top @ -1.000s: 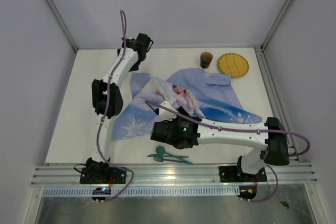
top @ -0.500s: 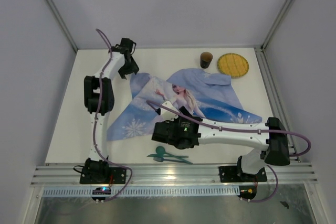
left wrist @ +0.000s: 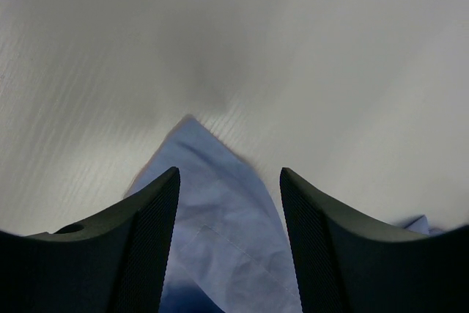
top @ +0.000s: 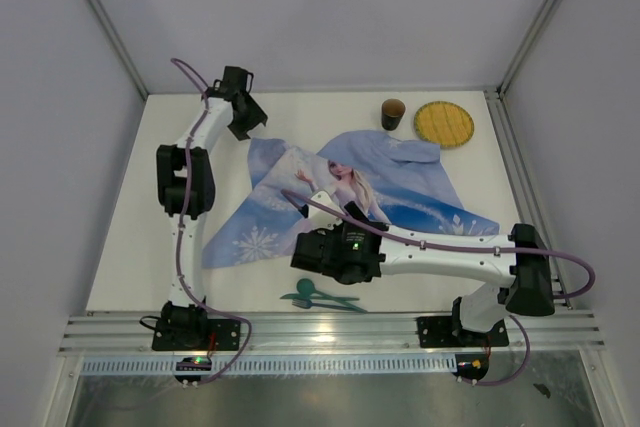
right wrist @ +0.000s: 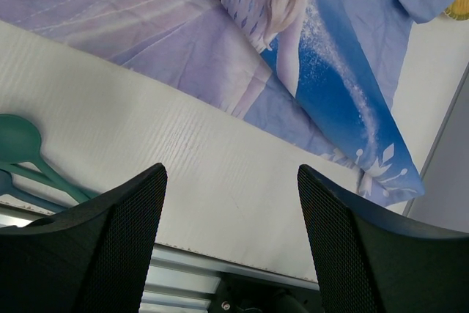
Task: Set the dinner table for one person
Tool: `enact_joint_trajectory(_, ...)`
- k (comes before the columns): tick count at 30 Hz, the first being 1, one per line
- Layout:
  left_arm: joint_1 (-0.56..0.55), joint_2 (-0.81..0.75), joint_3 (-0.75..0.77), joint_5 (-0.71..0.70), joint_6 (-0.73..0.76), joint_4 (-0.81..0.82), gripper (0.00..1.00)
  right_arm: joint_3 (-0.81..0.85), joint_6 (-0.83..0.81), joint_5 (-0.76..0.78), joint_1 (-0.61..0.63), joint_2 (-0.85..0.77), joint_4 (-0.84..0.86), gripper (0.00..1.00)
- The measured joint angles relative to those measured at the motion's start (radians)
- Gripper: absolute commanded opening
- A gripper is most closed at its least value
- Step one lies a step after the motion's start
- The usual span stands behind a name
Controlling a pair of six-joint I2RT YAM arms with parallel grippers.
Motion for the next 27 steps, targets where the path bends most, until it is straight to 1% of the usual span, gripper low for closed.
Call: enact_joint_trajectory(27, 0.001, 0.046, 0.026, -0.048, 0.032, -0.046, 0.57, 0.000, -0.021, 0.002, -0.026, 0.020, 0.008, 0.76)
